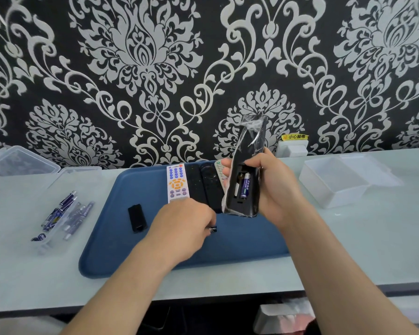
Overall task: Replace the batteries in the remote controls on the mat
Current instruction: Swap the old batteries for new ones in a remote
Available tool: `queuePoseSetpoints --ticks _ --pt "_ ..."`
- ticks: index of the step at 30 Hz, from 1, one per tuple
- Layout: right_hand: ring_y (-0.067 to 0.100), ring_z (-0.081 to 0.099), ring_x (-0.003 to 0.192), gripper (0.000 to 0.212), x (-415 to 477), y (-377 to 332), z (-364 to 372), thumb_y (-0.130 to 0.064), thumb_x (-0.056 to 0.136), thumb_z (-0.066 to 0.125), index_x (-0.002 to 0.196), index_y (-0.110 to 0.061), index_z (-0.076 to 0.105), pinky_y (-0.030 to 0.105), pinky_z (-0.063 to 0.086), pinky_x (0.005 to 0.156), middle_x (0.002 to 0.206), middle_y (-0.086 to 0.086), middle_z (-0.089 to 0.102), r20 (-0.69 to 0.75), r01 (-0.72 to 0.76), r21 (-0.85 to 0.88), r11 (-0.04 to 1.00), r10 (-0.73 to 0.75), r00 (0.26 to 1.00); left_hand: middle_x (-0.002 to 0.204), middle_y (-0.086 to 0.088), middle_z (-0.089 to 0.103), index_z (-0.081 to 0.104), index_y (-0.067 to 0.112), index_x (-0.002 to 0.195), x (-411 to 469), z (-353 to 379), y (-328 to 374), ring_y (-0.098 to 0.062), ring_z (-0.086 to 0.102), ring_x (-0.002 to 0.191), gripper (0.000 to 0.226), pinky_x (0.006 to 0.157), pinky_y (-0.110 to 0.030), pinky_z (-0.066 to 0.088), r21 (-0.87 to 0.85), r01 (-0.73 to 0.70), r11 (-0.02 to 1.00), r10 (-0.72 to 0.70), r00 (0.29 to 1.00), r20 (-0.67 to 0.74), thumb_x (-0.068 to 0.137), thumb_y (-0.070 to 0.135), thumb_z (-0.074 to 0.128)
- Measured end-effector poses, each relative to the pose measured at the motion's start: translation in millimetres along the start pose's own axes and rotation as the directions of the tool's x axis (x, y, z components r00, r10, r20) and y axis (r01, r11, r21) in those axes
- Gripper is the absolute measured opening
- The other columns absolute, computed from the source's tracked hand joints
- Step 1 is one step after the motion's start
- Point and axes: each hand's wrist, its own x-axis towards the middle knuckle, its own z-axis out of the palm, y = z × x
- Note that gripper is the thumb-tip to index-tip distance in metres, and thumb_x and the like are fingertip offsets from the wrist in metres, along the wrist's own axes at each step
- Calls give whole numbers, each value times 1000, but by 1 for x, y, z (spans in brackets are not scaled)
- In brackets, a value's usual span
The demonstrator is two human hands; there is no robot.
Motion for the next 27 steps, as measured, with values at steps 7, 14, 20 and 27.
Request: queuePoseSetpoints --ticks 7,14,20,27 --pt "31 66 80 10 2 3 2 -12 99 43 106 -11 50 45 56 77 99 25 71 -45 27 -56 998 -30 999 60 11 62 72 33 74 2 -13 -10 -3 50 52 7 52 -12 40 -658 54 751 -259 941 -219 78 27 70" --pt "30 67 76 12 1 11 7 -16 100 42 103 -14 53 43 57 75 94 20 73 -16 65 -104 992 -67 998 59 3 58 75 26 86 7 -12 16 -2 41 47 11 49 -17 37 -633 -224 741 -180 842 -509 76 21 76" --pt "29 67 79 10 0 7 4 -18 102 43 102 -13 51 44 58 79 90 18 73 -65 81 -94 992 -88 994 79 10 60 74 24 106 9 -12 14 2 50 69 21 61 -10 35 -586 -264 766 -10 907 -421 85 28 69" --pt "31 67 78 21 -1 12 7 -21 104 39 116 -12 54 43 59 78 89 18 72 -43 71 -65 995 -74 996 85 10 59 72 24 112 10 -15 11 6 48 66 29 63 -7 32 -655 -224 722 -42 930 -365 83 19 72"
